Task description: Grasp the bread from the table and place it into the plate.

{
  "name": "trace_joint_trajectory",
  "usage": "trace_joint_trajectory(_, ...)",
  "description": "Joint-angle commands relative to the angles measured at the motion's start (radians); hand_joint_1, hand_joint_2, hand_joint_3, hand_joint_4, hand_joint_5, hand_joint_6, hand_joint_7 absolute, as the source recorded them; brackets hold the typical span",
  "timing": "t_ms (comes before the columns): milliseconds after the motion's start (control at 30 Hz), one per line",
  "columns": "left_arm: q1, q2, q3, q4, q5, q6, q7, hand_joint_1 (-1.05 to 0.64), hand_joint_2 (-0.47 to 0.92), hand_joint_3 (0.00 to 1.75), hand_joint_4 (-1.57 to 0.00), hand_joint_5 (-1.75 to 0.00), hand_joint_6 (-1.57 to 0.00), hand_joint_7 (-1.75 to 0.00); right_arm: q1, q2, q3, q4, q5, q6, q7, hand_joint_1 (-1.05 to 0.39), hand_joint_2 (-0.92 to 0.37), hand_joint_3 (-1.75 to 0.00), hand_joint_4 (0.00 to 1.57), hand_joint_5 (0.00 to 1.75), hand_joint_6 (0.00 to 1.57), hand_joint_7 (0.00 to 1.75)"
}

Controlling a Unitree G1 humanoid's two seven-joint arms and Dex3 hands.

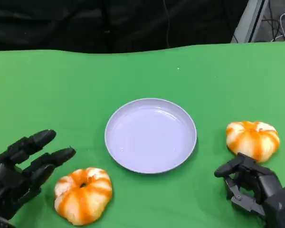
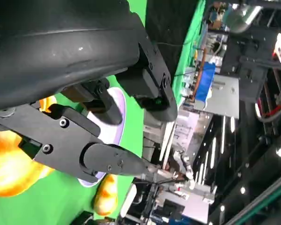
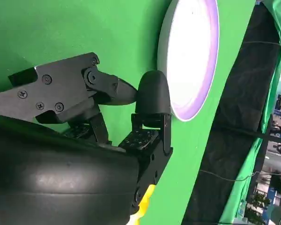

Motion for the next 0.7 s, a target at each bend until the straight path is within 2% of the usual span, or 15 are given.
trace_joint_trajectory(33,0.014,0.043,-0.018,0.001,0.073,-0.113,0.015,-0.77,0.92,0.16,-0.61,0.0,-0.58,0.0,0.005,-0.014,-0.006,0.011,-0.001,0.022,-0.001,-0.18,-0.81,-0.72,0.74,1.75,0.72,1.36)
trace_joint_trajectory(367,0.053,0.126,-0.146,-0.074,0.398,-0.377,0.268,-1.0,0.92,0.29,-0.62,-0.01,-0.57,-0.01,0.001,-0.012,-0.001,0.014,-0.013,0.025,-0.014,-0.19,-0.81,-0.72,0.74,1.75,0.71,1.35)
trace_joint_trajectory(700,0.132,0.271,-0.312,-0.249,0.742,-0.385,0.485,-1.05,0.92,0.17,-0.53,0.0,-0.47,0.0,0.005,-0.01,0.003,0.005,-0.019,0.025,-0.021,-0.19,-0.81,-0.72,0.75,1.75,0.71,1.36)
